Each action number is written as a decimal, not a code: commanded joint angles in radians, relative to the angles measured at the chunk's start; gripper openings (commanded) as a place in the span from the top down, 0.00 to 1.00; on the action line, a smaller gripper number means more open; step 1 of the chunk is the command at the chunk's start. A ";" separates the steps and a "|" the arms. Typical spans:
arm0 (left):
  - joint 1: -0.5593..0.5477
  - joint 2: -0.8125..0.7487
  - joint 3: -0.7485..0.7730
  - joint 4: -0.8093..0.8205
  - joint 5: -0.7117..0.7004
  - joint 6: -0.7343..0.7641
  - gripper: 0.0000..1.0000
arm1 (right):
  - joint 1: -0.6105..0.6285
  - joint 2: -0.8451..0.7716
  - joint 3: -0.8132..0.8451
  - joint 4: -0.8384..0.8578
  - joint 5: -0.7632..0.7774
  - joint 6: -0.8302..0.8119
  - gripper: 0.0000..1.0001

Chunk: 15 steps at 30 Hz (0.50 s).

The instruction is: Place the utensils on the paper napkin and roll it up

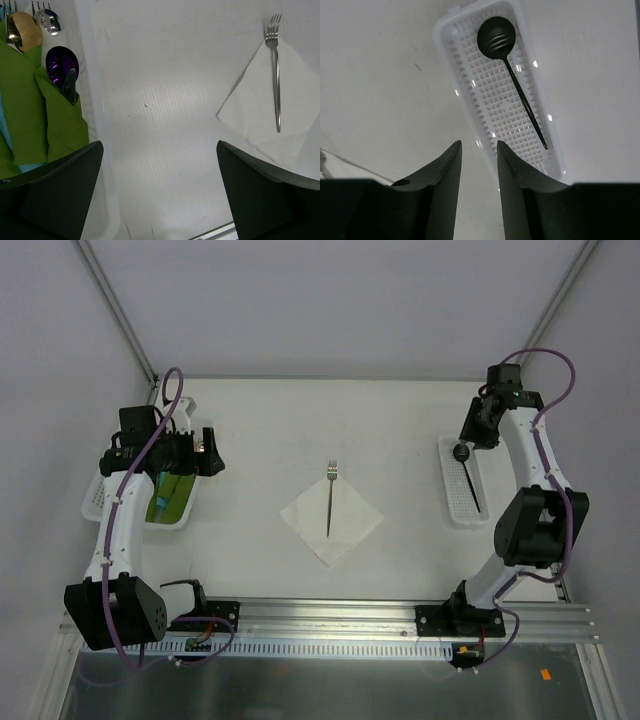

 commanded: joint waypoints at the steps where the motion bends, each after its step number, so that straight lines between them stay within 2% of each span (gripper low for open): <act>1: 0.000 0.007 0.035 0.005 0.027 0.022 0.01 | -0.019 0.124 0.008 -0.032 0.001 -0.078 0.64; 8: 0.002 -0.010 0.026 0.005 -0.024 0.043 0.01 | -0.064 0.279 0.040 0.019 0.016 -0.127 0.66; 15: 0.002 0.008 0.032 0.004 -0.038 0.031 0.01 | -0.076 0.327 -0.023 0.091 0.031 -0.141 0.65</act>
